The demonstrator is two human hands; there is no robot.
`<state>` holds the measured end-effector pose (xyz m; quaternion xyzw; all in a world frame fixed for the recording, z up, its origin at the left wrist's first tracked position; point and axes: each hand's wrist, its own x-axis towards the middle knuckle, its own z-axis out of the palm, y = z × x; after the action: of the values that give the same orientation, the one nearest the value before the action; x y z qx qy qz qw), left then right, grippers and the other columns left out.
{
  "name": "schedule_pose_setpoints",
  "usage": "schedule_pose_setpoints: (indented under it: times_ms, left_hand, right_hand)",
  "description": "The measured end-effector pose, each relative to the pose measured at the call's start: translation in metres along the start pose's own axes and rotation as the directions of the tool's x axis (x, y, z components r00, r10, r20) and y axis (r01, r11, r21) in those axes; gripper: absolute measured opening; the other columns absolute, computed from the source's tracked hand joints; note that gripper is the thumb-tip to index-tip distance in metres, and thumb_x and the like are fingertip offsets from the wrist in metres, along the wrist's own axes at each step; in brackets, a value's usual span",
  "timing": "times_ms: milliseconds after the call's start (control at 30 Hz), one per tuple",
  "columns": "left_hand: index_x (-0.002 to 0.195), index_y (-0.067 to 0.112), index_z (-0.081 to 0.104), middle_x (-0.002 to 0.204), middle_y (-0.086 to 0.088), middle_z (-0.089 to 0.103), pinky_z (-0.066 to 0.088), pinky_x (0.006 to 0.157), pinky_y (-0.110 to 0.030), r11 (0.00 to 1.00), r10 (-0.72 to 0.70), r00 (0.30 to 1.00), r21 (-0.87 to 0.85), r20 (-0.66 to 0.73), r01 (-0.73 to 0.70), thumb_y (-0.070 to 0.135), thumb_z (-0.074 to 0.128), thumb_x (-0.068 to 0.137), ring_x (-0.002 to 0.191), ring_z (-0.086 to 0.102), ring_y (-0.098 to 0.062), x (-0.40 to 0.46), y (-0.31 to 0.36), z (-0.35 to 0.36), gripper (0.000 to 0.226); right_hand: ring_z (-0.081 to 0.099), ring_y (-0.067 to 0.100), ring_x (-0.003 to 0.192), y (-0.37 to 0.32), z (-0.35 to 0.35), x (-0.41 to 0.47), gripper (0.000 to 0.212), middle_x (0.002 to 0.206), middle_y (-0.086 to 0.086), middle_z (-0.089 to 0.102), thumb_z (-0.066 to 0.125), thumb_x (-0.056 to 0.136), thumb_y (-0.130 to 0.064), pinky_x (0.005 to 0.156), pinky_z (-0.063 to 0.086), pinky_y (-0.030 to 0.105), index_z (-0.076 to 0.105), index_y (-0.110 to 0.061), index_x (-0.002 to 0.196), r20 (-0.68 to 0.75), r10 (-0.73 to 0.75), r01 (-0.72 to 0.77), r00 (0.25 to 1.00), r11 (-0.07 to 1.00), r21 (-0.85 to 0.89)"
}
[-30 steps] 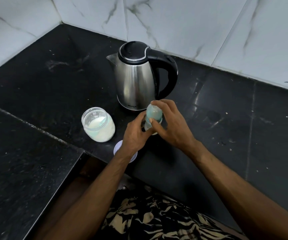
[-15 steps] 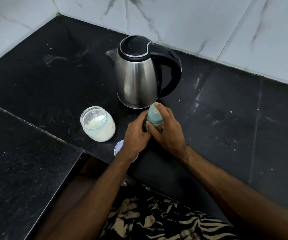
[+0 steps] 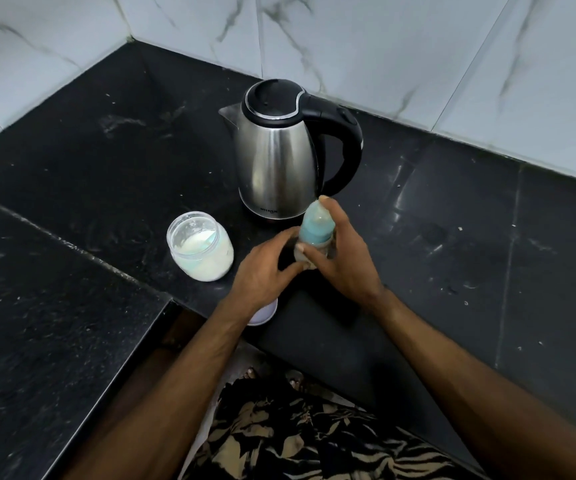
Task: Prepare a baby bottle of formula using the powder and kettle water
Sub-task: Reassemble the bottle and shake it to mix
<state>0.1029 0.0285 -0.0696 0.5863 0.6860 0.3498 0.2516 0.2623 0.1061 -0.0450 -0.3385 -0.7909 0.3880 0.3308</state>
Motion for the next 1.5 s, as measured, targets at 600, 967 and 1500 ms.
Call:
schedule_pose_setpoints:
  times_ms: [600,967,1500]
  left_hand:
    - [0.125,0.015,0.063,0.128,0.002,0.063,0.038,0.103,-0.022,0.986,0.003,0.975,0.162,-0.222,0.034,0.055,0.046,0.095,0.12,0.055,-0.013,-0.053,-0.033,0.002,0.053]
    - [0.124,0.018,0.061,0.126,0.011,0.062,0.036,0.099,-0.01,0.998,-0.044,0.978,-0.054,-0.202,0.033,0.06,0.055,0.087,0.114,0.054,-0.003,-0.05,-0.04,0.0,0.056]
    - [0.126,0.012,0.058,0.125,-0.001,0.061,0.036,0.103,-0.017,0.996,0.082,0.979,0.034,-0.187,-0.077,0.051,0.061,0.086,0.117,0.054,-0.015,-0.051,-0.045,0.002,0.056]
  right_hand:
    - [0.067,0.015,0.096,-0.042,-0.039,-0.005,0.07,0.116,-0.001,0.059,0.072,0.086,-0.003,0.069,0.06,0.032,0.034,-0.018,0.142,-0.003,0.196,-0.173,0.981,0.872,0.458]
    - [0.069,0.019,0.09,-0.064,-0.03,0.0,0.066,0.106,-0.002,0.065,0.073,0.087,-0.011,0.063,0.06,0.035,0.037,-0.023,0.14,-0.138,0.336,-0.212,0.932,0.81,0.547]
    - [0.07,0.013,0.081,-0.086,-0.02,-0.006,0.054,0.09,-0.009,0.07,0.064,0.094,-0.011,0.058,0.059,0.037,0.035,-0.023,0.138,-0.281,0.479,-0.163,0.832,0.695,0.7]
